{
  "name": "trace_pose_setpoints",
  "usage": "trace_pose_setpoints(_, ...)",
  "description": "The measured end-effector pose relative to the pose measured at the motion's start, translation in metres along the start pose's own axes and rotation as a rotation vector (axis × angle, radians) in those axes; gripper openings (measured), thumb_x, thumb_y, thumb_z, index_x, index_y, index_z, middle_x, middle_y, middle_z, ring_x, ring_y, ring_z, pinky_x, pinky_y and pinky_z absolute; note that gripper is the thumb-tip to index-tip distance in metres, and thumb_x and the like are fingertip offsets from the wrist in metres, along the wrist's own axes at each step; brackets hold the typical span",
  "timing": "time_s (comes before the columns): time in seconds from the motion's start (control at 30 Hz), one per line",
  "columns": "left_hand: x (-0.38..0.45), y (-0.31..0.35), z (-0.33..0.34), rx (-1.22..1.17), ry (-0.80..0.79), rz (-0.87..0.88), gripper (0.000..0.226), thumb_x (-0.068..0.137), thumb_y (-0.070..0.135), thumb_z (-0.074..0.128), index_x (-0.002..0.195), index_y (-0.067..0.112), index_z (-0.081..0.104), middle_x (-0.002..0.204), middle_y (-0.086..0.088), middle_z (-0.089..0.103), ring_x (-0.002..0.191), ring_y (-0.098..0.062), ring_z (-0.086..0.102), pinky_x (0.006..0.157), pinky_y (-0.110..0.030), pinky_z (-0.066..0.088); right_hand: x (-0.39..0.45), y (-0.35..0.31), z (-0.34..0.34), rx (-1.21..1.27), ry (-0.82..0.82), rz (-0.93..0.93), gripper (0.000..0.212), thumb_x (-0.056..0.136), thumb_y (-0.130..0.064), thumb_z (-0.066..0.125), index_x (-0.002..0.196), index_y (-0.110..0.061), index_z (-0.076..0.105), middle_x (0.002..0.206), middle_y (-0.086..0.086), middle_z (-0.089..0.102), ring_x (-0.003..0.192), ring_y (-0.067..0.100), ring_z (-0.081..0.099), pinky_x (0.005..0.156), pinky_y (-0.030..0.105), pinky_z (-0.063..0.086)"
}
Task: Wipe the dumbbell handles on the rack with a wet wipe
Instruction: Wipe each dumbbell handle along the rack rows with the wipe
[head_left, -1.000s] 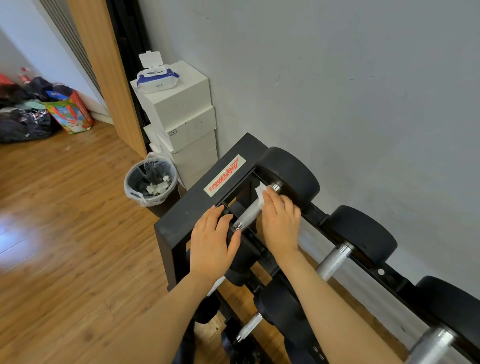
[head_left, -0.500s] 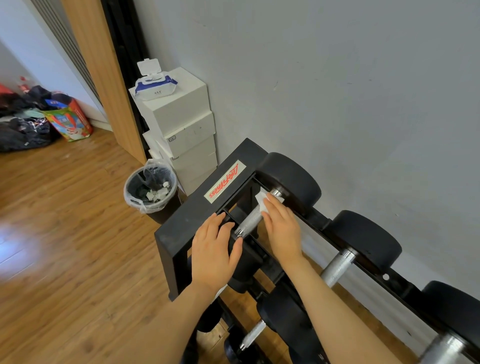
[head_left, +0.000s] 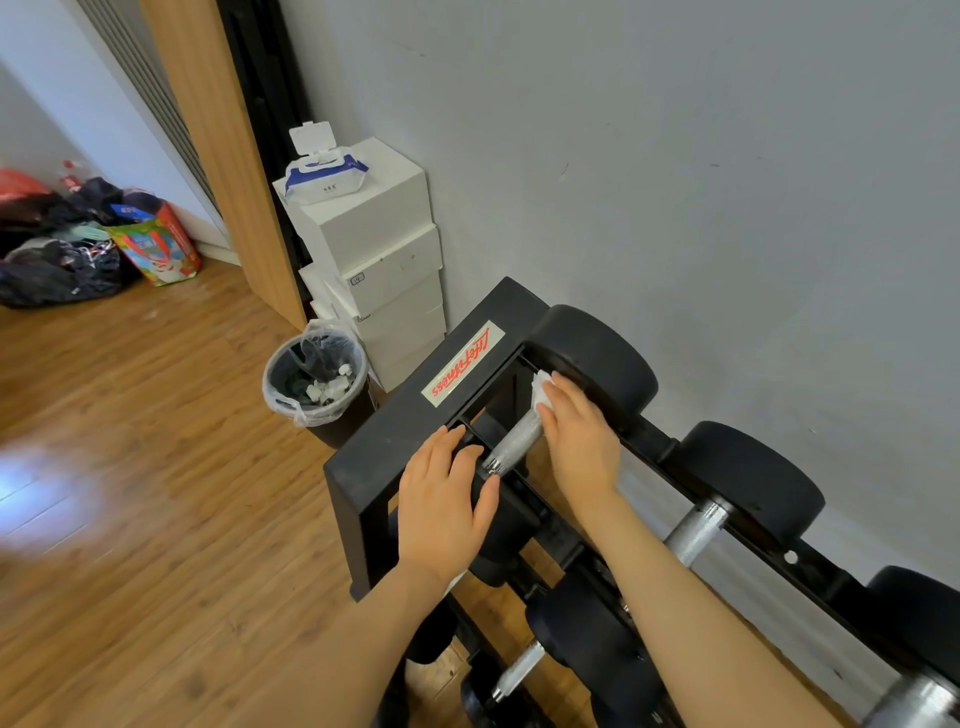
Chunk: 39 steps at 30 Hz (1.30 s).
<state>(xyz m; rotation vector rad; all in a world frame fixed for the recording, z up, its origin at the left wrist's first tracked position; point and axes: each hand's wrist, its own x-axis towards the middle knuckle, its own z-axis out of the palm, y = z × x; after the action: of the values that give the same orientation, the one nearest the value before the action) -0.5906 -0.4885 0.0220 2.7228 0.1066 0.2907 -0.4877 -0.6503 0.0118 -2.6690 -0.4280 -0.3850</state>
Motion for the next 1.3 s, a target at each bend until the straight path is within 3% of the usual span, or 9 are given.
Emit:
trace_pose_setpoints(0.07,-0.001,0.000,0.000,-0.006,0.000,-0.001,0.048,0.096,0.048,0.038,0.122,0.017,0.065,0.138,-0.005,0.056,0.135,-0.025,0.045,0.108,-0.047,0.041,0.000,0.000,0.005,0.041,-0.023,-0.015,0.047,0.083,-0.006,0.074,0.128,-0.006,0.059,0.134,0.012,0.058,0.109,0.027,0.065,0.089,0.033,0.054)
trace_pose_setpoints(0.2,0.000,-0.001,0.001,-0.015,0.007,0.002,0.047,0.096,0.047,0.039,0.121,0.017,0.065,0.138,-0.004,0.056,0.136,-0.024,0.044,0.109,-0.047,0.040,-0.007,0.001,0.003,0.013,-0.084,-0.095,0.056,0.075,-0.013,0.083,0.126,-0.009,0.060,0.128,0.008,0.062,0.085,0.019,0.071,0.063,0.028,0.060)
trace_pose_setpoints(0.3,0.000,0.000,0.002,-0.006,0.012,-0.001,0.047,0.097,0.048,0.039,0.121,0.018,0.066,0.138,-0.003,0.056,0.136,-0.023,0.043,0.110,-0.043,0.037,-0.001,0.003,-0.003,-0.013,-0.027,-0.001,0.044,0.088,-0.016,0.070,0.130,-0.011,0.058,0.134,0.008,0.058,0.096,0.024,0.068,0.070,0.033,0.060)
trace_pose_setpoints(0.47,-0.001,0.000,0.001,-0.018,0.019,-0.001,0.046,0.096,0.048,0.040,0.120,0.018,0.066,0.137,-0.004,0.057,0.136,-0.023,0.044,0.110,-0.044,0.038,-0.009,-0.002,0.004,-0.045,-0.054,-0.115,0.064,0.065,-0.007,0.088,0.123,-0.006,0.062,0.126,0.011,0.063,0.096,0.023,0.070,0.069,0.031,0.061)
trace_pose_setpoints(0.63,-0.001,0.001,0.001,-0.009,0.017,-0.012,0.047,0.096,0.048,0.039,0.121,0.019,0.066,0.138,-0.003,0.056,0.136,-0.023,0.043,0.111,-0.042,0.034,-0.007,0.002,0.001,-0.056,-0.020,-0.036,0.052,0.084,-0.014,0.074,0.132,-0.008,0.056,0.140,0.013,0.053,0.101,0.028,0.067,0.070,0.035,0.061)
trace_pose_setpoints(0.8,-0.001,0.002,0.000,-0.034,0.014,-0.023,0.050,0.096,0.050,0.038,0.127,0.019,0.062,0.142,-0.003,0.054,0.138,-0.023,0.041,0.111,-0.048,0.038,-0.019,-0.002,0.012,-0.087,-0.012,-0.151,0.067,0.066,-0.003,0.086,0.128,-0.004,0.059,0.137,0.014,0.055,0.115,0.028,0.062,0.082,0.035,0.059)
trace_pose_setpoints(1.0,-0.013,0.010,0.004,-0.049,0.057,-0.148,0.060,0.097,0.052,0.034,0.142,0.016,0.049,0.151,-0.007,0.044,0.142,-0.027,0.037,0.115,-0.042,0.028,-0.018,-0.008,0.014,-0.016,0.110,0.005,0.057,0.074,-0.004,0.081,0.126,-0.003,0.059,0.135,0.016,0.057,0.101,0.033,0.067,0.069,0.040,0.061)
trace_pose_setpoints(1.1,-0.014,0.011,0.003,-0.055,0.065,-0.149,0.058,0.098,0.051,0.035,0.142,0.017,0.050,0.150,-0.008,0.045,0.141,-0.029,0.038,0.114,-0.047,0.034,-0.020,-0.010,0.018,-0.049,0.051,-0.072,0.067,0.063,0.000,0.087,0.124,-0.001,0.061,0.135,0.017,0.057,0.113,0.033,0.063,0.083,0.042,0.059)
trace_pose_setpoints(1.3,-0.015,0.007,0.004,-0.037,0.062,-0.123,0.057,0.098,0.051,0.036,0.142,0.017,0.050,0.150,-0.009,0.045,0.140,-0.030,0.038,0.113,-0.046,0.032,-0.014,-0.007,0.012,-0.007,0.063,0.001,0.046,0.087,-0.014,0.070,0.131,-0.005,0.057,0.137,0.014,0.056,0.111,0.030,0.063,0.079,0.040,0.060)
